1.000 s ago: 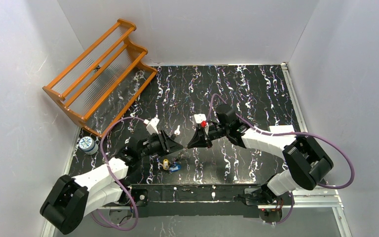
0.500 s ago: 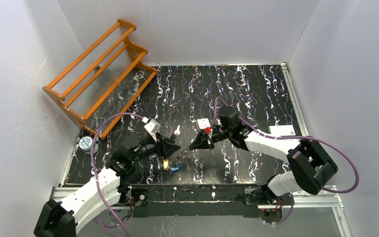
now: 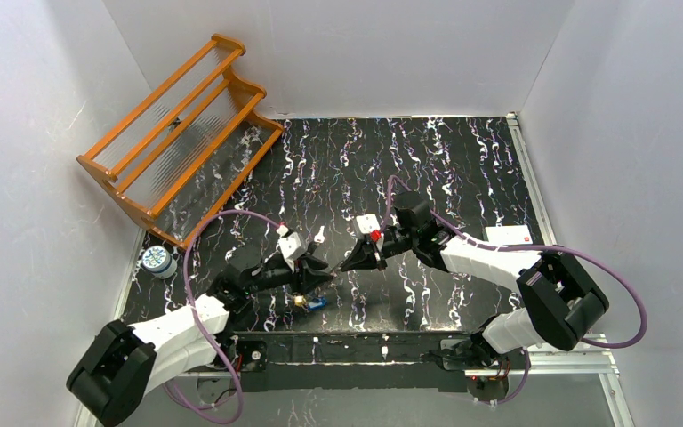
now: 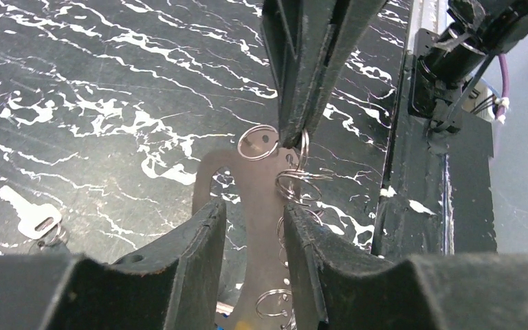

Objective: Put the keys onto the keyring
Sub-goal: Adjust the keyring.

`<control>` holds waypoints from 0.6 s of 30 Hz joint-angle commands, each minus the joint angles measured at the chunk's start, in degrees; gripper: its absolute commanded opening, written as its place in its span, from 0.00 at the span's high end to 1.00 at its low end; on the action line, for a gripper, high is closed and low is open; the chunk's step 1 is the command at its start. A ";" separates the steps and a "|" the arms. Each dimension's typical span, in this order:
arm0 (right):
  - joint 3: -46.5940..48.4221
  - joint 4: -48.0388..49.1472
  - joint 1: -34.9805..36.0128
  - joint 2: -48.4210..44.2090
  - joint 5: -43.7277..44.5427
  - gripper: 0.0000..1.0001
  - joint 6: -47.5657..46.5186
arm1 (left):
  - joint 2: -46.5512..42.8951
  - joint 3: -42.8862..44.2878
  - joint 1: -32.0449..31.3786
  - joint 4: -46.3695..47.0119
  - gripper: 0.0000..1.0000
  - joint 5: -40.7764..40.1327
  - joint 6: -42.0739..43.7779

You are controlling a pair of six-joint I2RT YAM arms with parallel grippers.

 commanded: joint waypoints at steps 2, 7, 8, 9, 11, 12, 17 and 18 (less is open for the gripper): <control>0.68 1.59 0.19 -0.98 -1.70 0.99 -0.90 | 2.85 1.01 -1.80 6.46 0.67 3.02 3.60; 0.68 1.14 0.17 -1.13 -1.73 0.99 -1.21 | 3.95 0.74 -2.64 9.06 0.70 2.11 2.94; 0.74 1.07 0.20 -1.14 -1.82 0.99 -1.25 | 4.10 0.53 -2.79 9.91 0.70 1.85 2.68; 0.76 1.10 0.16 -1.06 -1.91 0.99 -1.24 | 4.26 0.38 -2.84 10.60 0.71 1.56 2.46; 0.79 1.04 0.16 -0.99 -2.11 0.99 -1.38 | 4.67 0.16 -2.99 11.71 0.73 1.72 2.12; 0.84 1.05 0.21 -1.03 -2.17 0.99 -1.42 | 5.10 0.15 -3.05 12.15 0.74 2.01 2.05; 0.95 0.66 0.21 -0.91 -2.13 0.99 -1.69 | 6.71 0.41 -3.38 13.16 0.83 4.02 2.15; 0.99 0.57 0.18 -0.90 -2.14 0.99 -1.69 | 7.05 0.41 -3.38 13.16 0.86 4.44 2.32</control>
